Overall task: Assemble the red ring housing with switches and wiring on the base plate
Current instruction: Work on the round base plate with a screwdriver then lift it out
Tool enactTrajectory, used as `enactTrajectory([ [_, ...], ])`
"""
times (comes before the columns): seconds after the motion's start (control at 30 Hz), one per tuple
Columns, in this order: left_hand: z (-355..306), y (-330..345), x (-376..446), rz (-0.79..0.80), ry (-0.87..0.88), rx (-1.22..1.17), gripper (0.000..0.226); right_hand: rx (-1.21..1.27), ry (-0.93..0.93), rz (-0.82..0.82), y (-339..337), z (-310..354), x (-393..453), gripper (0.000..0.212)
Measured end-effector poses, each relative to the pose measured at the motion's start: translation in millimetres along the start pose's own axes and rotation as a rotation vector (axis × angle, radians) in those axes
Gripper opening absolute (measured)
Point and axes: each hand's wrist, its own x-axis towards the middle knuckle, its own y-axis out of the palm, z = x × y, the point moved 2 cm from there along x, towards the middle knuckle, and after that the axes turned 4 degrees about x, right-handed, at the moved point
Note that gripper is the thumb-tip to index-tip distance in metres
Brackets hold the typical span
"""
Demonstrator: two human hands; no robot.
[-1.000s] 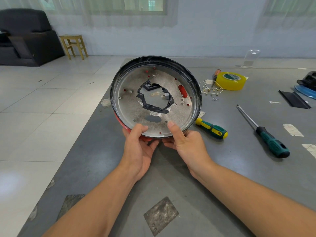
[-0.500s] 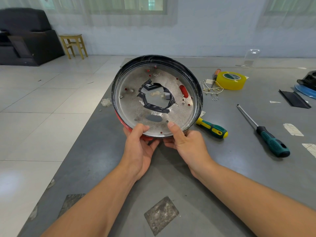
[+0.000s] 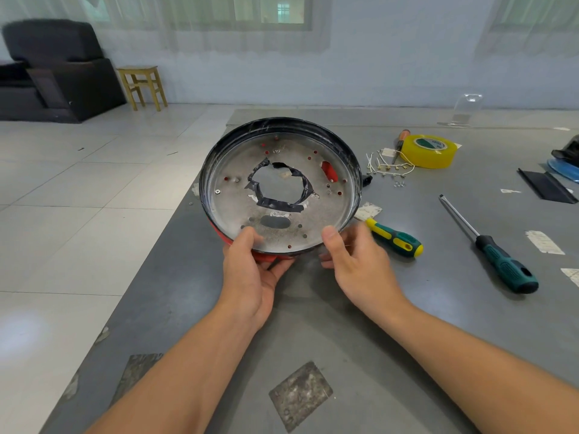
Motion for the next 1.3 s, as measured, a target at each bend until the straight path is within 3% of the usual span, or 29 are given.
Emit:
enactTrajectory([
  [0.1, -2.2, -0.6, -0.4, -0.003, -0.008, 0.031, 0.047, -0.098, -0.189, -0.129, -16.0, -0.9, 3.1, 0.063],
  [0.13, -2.8, -1.0, -0.4, -0.009, -0.013, 0.045, 0.048, -0.132, -0.304, -0.146, -20.6, -0.4, 4.8, 0.069],
  [0.23, -4.1, -3.0, 0.4, -0.016, -0.046, 0.074, 0.038, -0.465, -0.693, -0.069, -26.9, -0.1, 9.6, 0.082],
  [0.3, -6.8, -4.7, 0.1, -0.020, -0.082, 0.059, 0.035, -0.719, -0.822, -0.031, -26.4, -0.3, 12.6, 0.081],
  [0.43, -12.8, -7.6, -0.7, -0.022, -0.106, 0.063, 0.037, -0.888, -0.964, -0.081, -24.9, 1.6, 14.3, 0.072],
  [0.77, -16.7, -7.0, -1.3, 0.068, -0.179, 0.190, 0.044, -0.899, -1.145, -0.105, -15.9, 4.9, 13.7, 0.039],
  [0.93, -35.1, -16.9, -3.3, 0.250, -0.258, 0.496, 0.082, -0.932, -1.142, -0.061, -21.3, 1.4, 17.8, 0.043],
  [1.0, -47.6, -21.2, -4.5, 0.241, -0.231, 0.700, 0.102, -0.927, -1.130, -0.060, -23.9, 0.7, 19.5, 0.047],
  [1.1, -65.1, -27.8, -1.7, 0.002, -0.014, 1.098, 0.114, -0.918, -1.144, -0.034, -23.8, 0.6, 19.0, 0.048],
  [1.2, -78.6, -31.8, 2.1, -0.288, 0.670, 1.390, 0.080, -0.913, -1.168, 0.018, -21.5, 2.5, 16.6, 0.045],
  [1.23, -80.3, -30.3, 0.5, -0.239, 0.920, 1.377, 0.064, -0.911, -1.172, 0.034, -21.6, 3.5, 16.1, 0.044],
  [1.3, -76.0, -24.7, -1.4, 0.085, 1.279, 1.415, 0.043, -0.908, -1.173, 0.075, -22.4, 5.2, 15.4, 0.044],
])
